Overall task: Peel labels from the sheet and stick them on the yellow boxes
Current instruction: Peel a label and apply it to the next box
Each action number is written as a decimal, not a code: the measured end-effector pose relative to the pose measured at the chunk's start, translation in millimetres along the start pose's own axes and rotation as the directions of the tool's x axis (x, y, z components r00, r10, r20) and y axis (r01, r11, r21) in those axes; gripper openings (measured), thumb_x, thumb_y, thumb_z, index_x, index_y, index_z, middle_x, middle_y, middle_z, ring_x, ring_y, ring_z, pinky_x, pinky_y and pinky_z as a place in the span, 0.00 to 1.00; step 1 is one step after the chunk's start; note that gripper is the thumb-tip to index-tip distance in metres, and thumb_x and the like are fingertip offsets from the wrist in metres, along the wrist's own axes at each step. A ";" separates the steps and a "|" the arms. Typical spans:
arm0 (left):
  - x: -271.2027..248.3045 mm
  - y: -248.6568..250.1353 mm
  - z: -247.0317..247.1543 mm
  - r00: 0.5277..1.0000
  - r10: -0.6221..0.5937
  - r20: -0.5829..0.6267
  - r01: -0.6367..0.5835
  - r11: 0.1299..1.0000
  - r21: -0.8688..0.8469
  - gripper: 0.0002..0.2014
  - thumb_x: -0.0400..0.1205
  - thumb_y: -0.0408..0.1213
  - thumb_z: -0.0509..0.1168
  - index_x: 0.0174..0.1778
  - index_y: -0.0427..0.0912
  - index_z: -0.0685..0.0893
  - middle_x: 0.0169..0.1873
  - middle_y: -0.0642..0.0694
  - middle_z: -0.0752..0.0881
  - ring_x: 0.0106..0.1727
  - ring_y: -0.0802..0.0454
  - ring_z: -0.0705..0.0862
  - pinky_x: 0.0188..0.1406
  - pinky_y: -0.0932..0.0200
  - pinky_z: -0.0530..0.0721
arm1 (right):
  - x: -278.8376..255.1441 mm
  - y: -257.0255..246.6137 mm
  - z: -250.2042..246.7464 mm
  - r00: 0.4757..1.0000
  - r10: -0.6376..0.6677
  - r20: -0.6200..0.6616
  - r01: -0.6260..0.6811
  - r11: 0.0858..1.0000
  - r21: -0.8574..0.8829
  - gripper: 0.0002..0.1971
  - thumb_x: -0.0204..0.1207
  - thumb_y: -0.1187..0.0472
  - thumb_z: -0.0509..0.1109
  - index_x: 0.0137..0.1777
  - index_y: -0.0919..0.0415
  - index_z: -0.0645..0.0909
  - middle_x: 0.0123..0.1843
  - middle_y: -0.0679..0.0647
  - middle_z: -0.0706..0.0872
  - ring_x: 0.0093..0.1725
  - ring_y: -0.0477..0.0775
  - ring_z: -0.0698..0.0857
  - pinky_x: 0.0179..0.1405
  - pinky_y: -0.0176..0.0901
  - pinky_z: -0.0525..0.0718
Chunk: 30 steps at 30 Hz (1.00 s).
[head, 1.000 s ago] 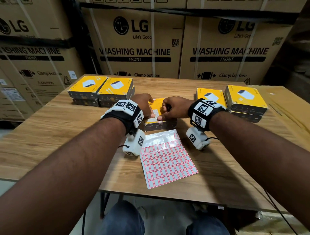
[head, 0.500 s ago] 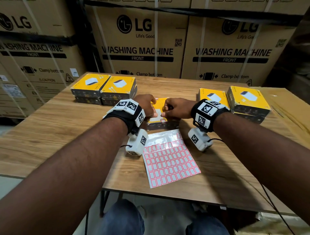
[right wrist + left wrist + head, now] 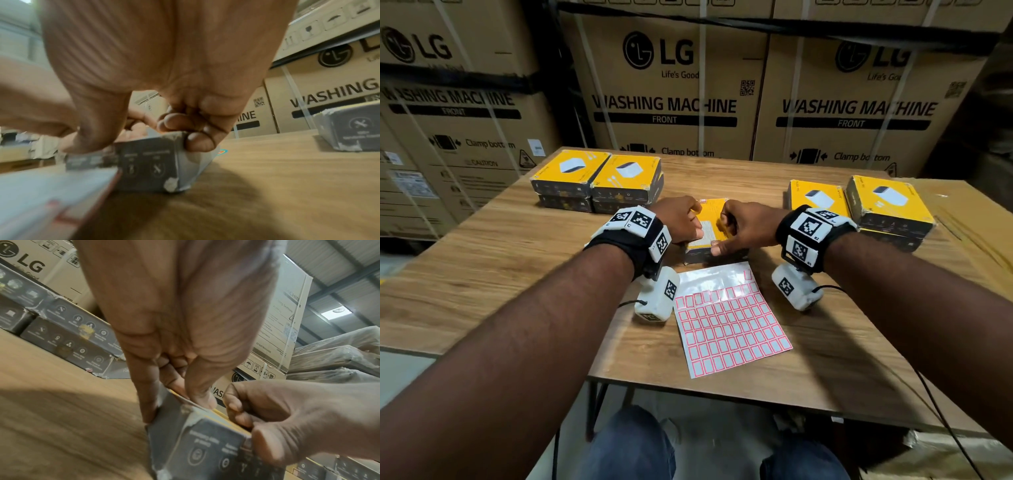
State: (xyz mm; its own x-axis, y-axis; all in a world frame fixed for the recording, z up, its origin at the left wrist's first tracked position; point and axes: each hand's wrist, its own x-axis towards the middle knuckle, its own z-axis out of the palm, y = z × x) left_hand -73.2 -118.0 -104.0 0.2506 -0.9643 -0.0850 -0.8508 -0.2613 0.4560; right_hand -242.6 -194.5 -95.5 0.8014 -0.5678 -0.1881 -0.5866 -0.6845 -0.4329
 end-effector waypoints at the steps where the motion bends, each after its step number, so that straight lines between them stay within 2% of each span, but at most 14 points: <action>1: -0.4 -0.1 -0.2 1.000 -0.003 0.006 0.003 1.000 -0.009 0.29 0.76 0.41 0.74 0.73 0.45 0.75 0.51 0.56 0.89 0.57 0.55 0.85 0.64 0.53 0.83 | -0.3 -1.3 2.5 0.999 -0.011 -0.031 0.009 0.998 -0.062 0.28 0.66 0.36 0.78 0.53 0.52 0.71 0.44 0.48 0.80 0.42 0.47 0.78 0.43 0.46 0.79; 4: -2.1 1.1 -0.5 1.000 -0.010 0.008 0.010 1.000 -0.011 0.30 0.76 0.41 0.75 0.74 0.46 0.74 0.51 0.57 0.89 0.56 0.55 0.85 0.63 0.53 0.84 | -0.3 -4.2 7.7 0.993 -0.066 -0.102 0.046 0.981 -0.188 0.28 0.68 0.35 0.76 0.55 0.54 0.71 0.44 0.48 0.79 0.42 0.47 0.77 0.35 0.42 0.75; 7: -5.5 2.5 -0.5 1.000 -0.020 -0.008 0.019 1.000 -0.016 0.30 0.76 0.42 0.75 0.74 0.45 0.74 0.52 0.56 0.88 0.57 0.54 0.85 0.63 0.53 0.83 | -1.2 -4.0 7.6 0.992 -0.083 -0.090 0.062 0.975 -0.215 0.27 0.70 0.39 0.77 0.56 0.58 0.73 0.44 0.48 0.78 0.41 0.48 0.76 0.32 0.38 0.72; 9: -9.3 5.8 0.4 1.000 -0.011 -0.010 0.011 1.000 -0.003 0.33 0.76 0.50 0.75 0.75 0.46 0.73 0.53 0.56 0.87 0.59 0.53 0.84 0.62 0.55 0.82 | -2.9 -1.4 6.6 0.993 -0.079 -0.090 0.058 0.976 -0.210 0.27 0.69 0.42 0.80 0.56 0.57 0.72 0.43 0.47 0.78 0.42 0.48 0.76 0.31 0.36 0.72; 12: -17.2 14.2 1.7 1.000 0.006 0.010 -0.007 0.998 0.069 0.41 0.75 0.64 0.69 0.79 0.45 0.68 0.57 0.53 0.84 0.62 0.50 0.82 0.58 0.58 0.78 | -3.8 5.7 6.9 0.993 -0.068 -0.101 0.048 0.981 -0.187 0.26 0.66 0.51 0.83 0.55 0.55 0.71 0.41 0.45 0.77 0.43 0.48 0.78 0.30 0.32 0.71; 15: -22.1 19.3 6.5 0.999 0.035 0.013 -0.036 0.986 0.165 0.47 0.72 0.67 0.70 0.81 0.43 0.65 0.63 0.48 0.83 0.66 0.47 0.81 0.54 0.59 0.75 | -4.8 8.7 6.1 0.992 -0.062 -0.111 0.041 0.982 -0.183 0.24 0.66 0.56 0.83 0.54 0.55 0.71 0.40 0.42 0.76 0.42 0.49 0.78 0.30 0.31 0.71; 19: -25.9 24.6 12.8 0.998 0.052 -0.028 -0.043 0.967 0.250 0.48 0.68 0.61 0.77 0.80 0.42 0.68 0.66 0.45 0.81 0.68 0.45 0.79 0.58 0.54 0.79 | -7.2 8.5 3.7 0.994 -0.037 -0.100 0.021 0.987 -0.160 0.23 0.67 0.54 0.83 0.53 0.55 0.72 0.40 0.43 0.77 0.39 0.47 0.78 0.30 0.33 0.71; 21: -27.7 27.5 10.6 0.999 0.050 0.000 -0.048 0.962 0.268 0.43 0.68 0.52 0.81 0.76 0.41 0.71 0.60 0.45 0.83 0.62 0.45 0.81 0.55 0.53 0.82 | -9.3 8.7 2.6 0.995 -0.027 -0.095 0.015 0.991 -0.130 0.24 0.66 0.53 0.84 0.53 0.55 0.72 0.40 0.43 0.77 0.37 0.42 0.76 0.30 0.34 0.70; 24: -29.2 22.9 3.5 0.997 0.019 0.071 -0.036 0.968 0.247 0.43 0.67 0.39 0.83 0.77 0.42 0.70 0.51 0.51 0.81 0.55 0.48 0.82 0.54 0.54 0.84 | -13.9 13.9 1.7 0.993 -0.019 -0.113 0.007 0.994 -0.108 0.23 0.66 0.53 0.84 0.50 0.55 0.73 0.40 0.44 0.78 0.39 0.46 0.78 0.32 0.35 0.73; 25: -30.0 19.4 0.2 0.997 0.003 0.083 -0.022 0.972 0.232 0.45 0.67 0.37 0.83 0.79 0.44 0.68 0.51 0.52 0.81 0.55 0.48 0.82 0.53 0.56 0.83 | -16.3 16.5 1.4 0.992 -0.017 -0.123 0.004 0.994 -0.111 0.22 0.66 0.53 0.84 0.49 0.55 0.73 0.40 0.45 0.78 0.41 0.48 0.78 0.34 0.37 0.74; 27: -33.4 13.2 -5.6 0.994 -0.027 0.102 0.002 0.972 0.235 0.47 0.68 0.37 0.83 0.81 0.48 0.65 0.61 0.48 0.81 0.61 0.46 0.82 0.53 0.59 0.80 | -21.3 23.3 1.6 0.990 -0.002 -0.140 -0.017 0.990 -0.140 0.21 0.67 0.52 0.84 0.49 0.55 0.73 0.42 0.48 0.80 0.45 0.52 0.79 0.39 0.42 0.75; 28: -35.2 10.2 -8.1 0.993 -0.040 0.113 0.013 0.971 0.237 0.48 0.69 0.38 0.82 0.82 0.50 0.63 0.66 0.45 0.80 0.64 0.43 0.81 0.55 0.58 0.79 | -23.5 26.7 1.8 0.988 0.012 -0.151 -0.036 0.988 -0.152 0.22 0.67 0.51 0.83 0.49 0.54 0.73 0.44 0.49 0.81 0.46 0.53 0.80 0.40 0.42 0.75; 30: -39.9 4.7 -10.6 0.988 -0.072 0.140 0.042 0.977 0.209 0.48 0.71 0.40 0.81 0.83 0.52 0.58 0.69 0.42 0.79 0.67 0.41 0.80 0.58 0.56 0.78 | -27.0 31.4 1.8 0.985 0.042 -0.167 -0.065 0.989 -0.130 0.25 0.66 0.48 0.83 0.52 0.54 0.72 0.46 0.49 0.83 0.46 0.52 0.81 0.42 0.43 0.75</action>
State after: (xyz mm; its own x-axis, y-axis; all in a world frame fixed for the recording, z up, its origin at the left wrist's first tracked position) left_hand -82.2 -80.3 -89.1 0.2446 -0.9393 -0.2405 -0.9172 -0.3046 0.2568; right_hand -282.4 -199.8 -105.5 0.7450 -0.6647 -0.0566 -0.6473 -0.6999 -0.3018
